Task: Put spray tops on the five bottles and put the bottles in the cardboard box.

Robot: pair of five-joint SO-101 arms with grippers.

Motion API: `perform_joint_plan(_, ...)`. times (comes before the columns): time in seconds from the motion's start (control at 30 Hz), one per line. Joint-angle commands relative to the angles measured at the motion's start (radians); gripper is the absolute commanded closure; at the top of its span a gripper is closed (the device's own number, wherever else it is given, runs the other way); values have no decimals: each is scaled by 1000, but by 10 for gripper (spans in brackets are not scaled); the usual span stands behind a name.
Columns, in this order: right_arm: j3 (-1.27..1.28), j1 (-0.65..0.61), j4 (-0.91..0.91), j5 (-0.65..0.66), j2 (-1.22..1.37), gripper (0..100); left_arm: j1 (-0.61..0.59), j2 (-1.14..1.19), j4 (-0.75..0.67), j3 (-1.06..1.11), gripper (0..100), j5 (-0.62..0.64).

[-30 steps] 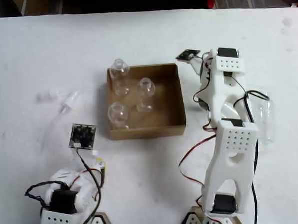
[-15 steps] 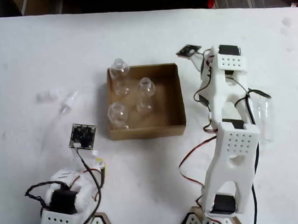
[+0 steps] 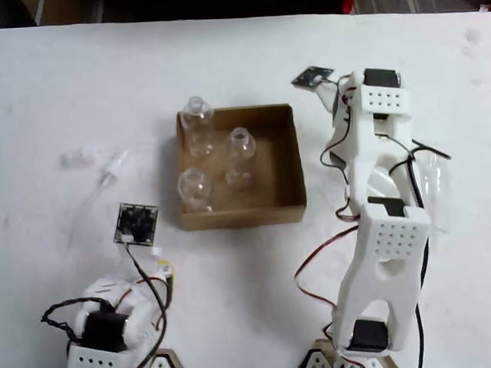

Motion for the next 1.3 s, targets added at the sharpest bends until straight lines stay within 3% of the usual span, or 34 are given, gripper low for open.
perform_joint_plan(0.0,-12,7,10,9,-13,816,13,-8,6,0,969,14)
perform_joint_plan(0.93,-14,-30,-5,5,16,816,13,-8,6,0,969,14)
perform_joint_plan(1.17,-12,-30,-21,11,22,981,13,-8,6,0,969,14)
perform_joint_plan(1.27,-12,-30,-19,6,16,968,13,-8,6,0,969,14)
